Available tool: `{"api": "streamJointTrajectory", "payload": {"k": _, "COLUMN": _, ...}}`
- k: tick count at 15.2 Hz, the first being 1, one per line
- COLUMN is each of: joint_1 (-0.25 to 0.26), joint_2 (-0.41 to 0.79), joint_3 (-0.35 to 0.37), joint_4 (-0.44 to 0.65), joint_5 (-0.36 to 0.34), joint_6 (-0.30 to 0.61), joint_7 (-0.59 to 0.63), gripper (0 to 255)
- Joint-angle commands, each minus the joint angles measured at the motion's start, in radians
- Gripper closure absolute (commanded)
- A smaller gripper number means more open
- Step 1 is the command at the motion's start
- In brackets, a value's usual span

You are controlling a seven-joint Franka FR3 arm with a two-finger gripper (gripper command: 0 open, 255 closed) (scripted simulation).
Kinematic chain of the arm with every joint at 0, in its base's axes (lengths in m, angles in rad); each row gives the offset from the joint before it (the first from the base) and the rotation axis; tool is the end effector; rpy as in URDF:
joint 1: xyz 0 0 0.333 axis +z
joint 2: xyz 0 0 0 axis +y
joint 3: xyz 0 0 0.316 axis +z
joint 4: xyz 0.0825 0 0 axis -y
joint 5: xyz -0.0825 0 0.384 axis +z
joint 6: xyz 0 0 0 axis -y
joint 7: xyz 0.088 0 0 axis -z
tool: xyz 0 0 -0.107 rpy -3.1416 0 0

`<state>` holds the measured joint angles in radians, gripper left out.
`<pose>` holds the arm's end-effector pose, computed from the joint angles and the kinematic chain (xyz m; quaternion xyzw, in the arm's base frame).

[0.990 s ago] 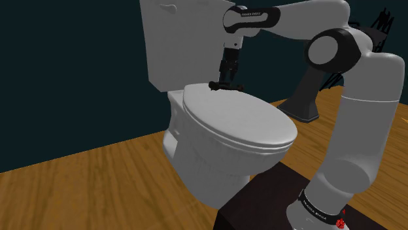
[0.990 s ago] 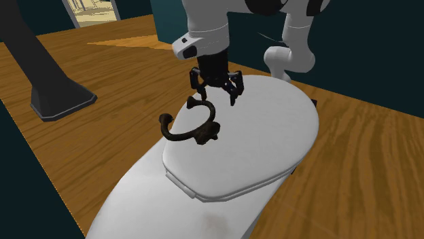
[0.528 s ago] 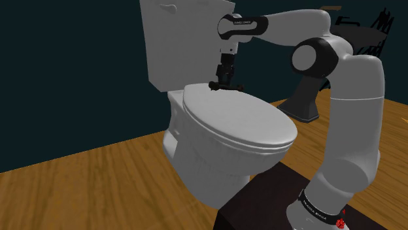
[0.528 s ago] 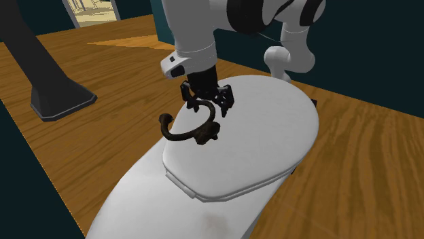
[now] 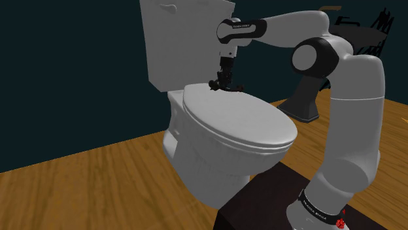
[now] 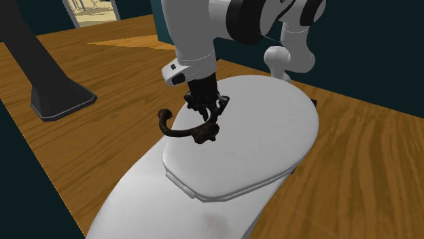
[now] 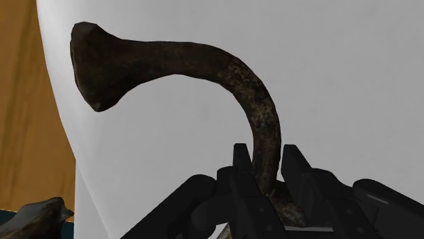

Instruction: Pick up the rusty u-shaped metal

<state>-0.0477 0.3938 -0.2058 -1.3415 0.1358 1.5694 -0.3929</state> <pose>0.6457 -0.1286 0.4959 -0.9941 -0.0687 0.0659 0.0516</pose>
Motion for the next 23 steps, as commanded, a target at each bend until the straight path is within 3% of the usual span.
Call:
{"api": "streamJointTrajectory", "payload": {"k": 1, "joint_1": 0.000, "joint_2": 0.000, "joint_3": 0.000, "joint_4": -0.001, "joint_5": 0.000, "joint_6": 0.000, "joint_7": 0.000, "gripper": 255}}
{"api": "streamJointTrajectory", "payload": {"k": 6, "joint_1": 0.000, "joint_2": -0.001, "joint_3": 0.000, "joint_4": -0.002, "joint_5": 0.000, "joint_6": 0.001, "joint_7": 0.000, "gripper": 255}}
{"api": "streamJointTrajectory", "payload": {"k": 23, "joint_1": -0.025, "joint_2": 0.062, "joint_3": 0.000, "joint_4": 0.300, "joint_5": 0.012, "joint_6": -0.239, "joint_7": 0.014, "gripper": 255}}
